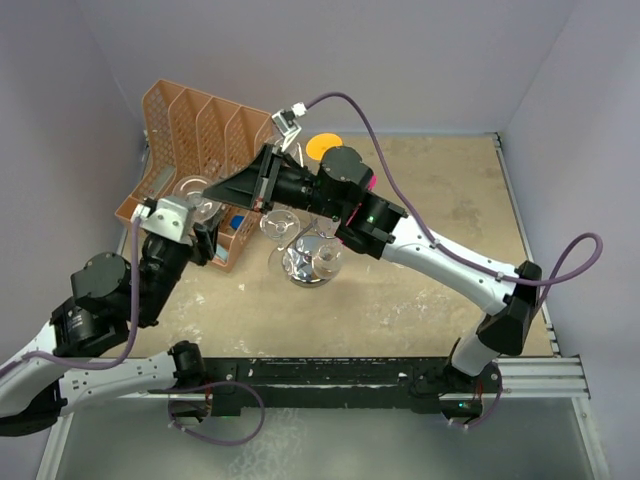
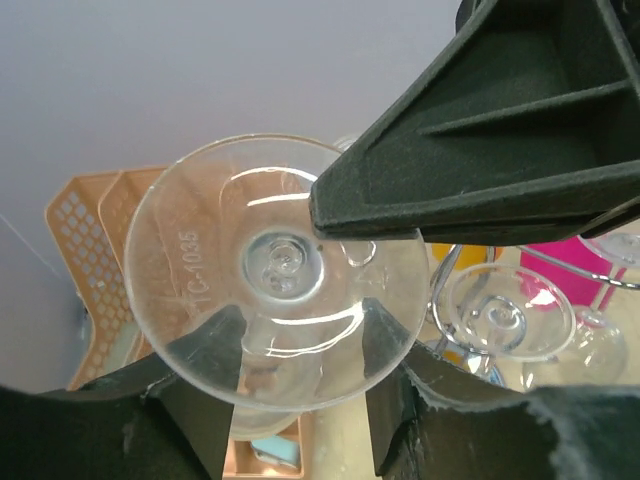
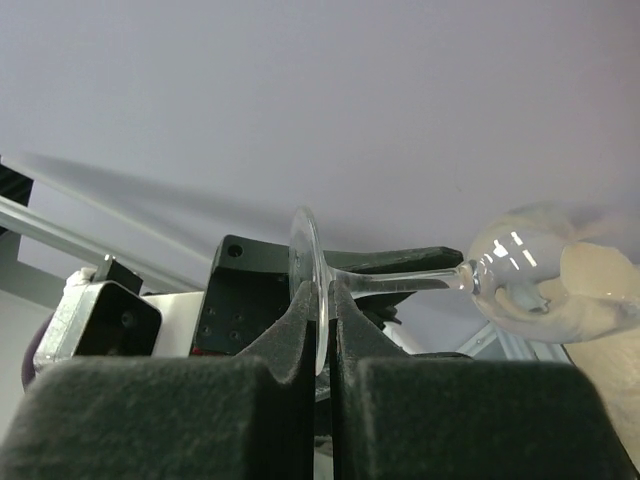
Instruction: Place the wine glass upside down on the wine glass rack
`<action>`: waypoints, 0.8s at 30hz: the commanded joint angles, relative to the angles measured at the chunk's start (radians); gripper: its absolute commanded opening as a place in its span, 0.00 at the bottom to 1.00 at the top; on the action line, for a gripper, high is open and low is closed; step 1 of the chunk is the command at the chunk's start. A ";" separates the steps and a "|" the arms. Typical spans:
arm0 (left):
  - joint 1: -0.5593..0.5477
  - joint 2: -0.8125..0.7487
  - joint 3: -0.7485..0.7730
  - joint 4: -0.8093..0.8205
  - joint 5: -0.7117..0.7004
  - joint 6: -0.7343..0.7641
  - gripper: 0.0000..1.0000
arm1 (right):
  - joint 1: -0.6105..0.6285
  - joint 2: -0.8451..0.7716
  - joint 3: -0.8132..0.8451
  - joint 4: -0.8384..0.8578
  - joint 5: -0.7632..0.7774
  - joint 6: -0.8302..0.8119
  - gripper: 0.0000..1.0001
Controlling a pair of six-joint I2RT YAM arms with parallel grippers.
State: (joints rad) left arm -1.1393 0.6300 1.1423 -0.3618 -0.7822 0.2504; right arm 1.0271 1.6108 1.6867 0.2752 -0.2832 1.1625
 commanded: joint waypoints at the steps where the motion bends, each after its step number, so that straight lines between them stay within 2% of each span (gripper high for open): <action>1: 0.001 -0.048 0.051 -0.156 -0.045 -0.256 0.48 | 0.008 -0.006 0.021 0.092 -0.017 0.012 0.00; 6: 0.002 -0.087 0.133 -0.294 -0.016 -0.471 0.53 | 0.008 0.003 0.017 0.093 -0.007 0.018 0.00; 15: 0.001 -0.264 0.168 -0.253 -0.087 -0.865 0.52 | 0.008 0.018 0.014 0.092 0.001 -0.003 0.00; 19: 0.001 -0.281 0.172 -0.253 -0.132 -1.036 0.52 | 0.008 0.030 0.040 0.076 -0.008 -0.042 0.00; 24: 0.001 -0.215 0.200 -0.267 -0.078 -1.090 0.52 | 0.013 0.031 0.056 0.047 0.003 -0.086 0.00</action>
State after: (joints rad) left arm -1.1393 0.3447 1.3262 -0.6373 -0.8982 -0.7292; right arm 1.0328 1.6524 1.6810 0.2676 -0.2802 1.1286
